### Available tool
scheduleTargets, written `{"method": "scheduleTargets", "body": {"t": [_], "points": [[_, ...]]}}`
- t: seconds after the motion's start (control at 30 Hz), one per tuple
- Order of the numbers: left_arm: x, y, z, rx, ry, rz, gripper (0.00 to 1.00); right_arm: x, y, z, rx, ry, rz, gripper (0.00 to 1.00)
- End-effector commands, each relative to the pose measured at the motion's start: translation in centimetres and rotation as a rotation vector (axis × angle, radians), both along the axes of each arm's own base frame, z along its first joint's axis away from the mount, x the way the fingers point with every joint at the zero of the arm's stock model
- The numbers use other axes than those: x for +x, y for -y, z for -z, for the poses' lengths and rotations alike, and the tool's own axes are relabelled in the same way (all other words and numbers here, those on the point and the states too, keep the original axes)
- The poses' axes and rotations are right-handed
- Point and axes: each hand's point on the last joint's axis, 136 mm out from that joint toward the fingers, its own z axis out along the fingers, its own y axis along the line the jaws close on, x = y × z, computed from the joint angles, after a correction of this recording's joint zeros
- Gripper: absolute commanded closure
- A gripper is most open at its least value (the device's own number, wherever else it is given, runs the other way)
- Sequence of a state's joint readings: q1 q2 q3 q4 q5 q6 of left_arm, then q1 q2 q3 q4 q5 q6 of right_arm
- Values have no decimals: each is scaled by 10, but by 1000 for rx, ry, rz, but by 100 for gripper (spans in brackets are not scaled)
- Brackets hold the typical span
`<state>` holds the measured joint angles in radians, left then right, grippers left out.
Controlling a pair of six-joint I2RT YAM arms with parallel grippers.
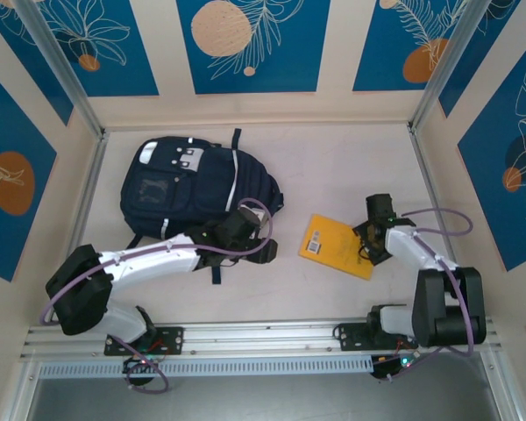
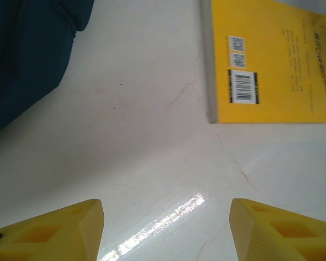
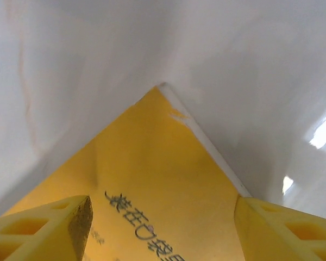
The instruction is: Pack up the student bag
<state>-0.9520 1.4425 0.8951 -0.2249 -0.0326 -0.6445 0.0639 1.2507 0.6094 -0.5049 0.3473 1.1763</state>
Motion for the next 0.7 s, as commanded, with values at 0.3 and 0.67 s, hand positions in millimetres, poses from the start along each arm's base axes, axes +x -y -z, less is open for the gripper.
{"method": "scheduleTargets", "body": {"t": [0.3,0.67], "points": [[6,-12,4,45,-3,-46,38,-80,-98,-16,84,-103,-294,32],[2,-3,12,9,-44,-30,38,37,-63,-46,24,220,-432,23]]}}
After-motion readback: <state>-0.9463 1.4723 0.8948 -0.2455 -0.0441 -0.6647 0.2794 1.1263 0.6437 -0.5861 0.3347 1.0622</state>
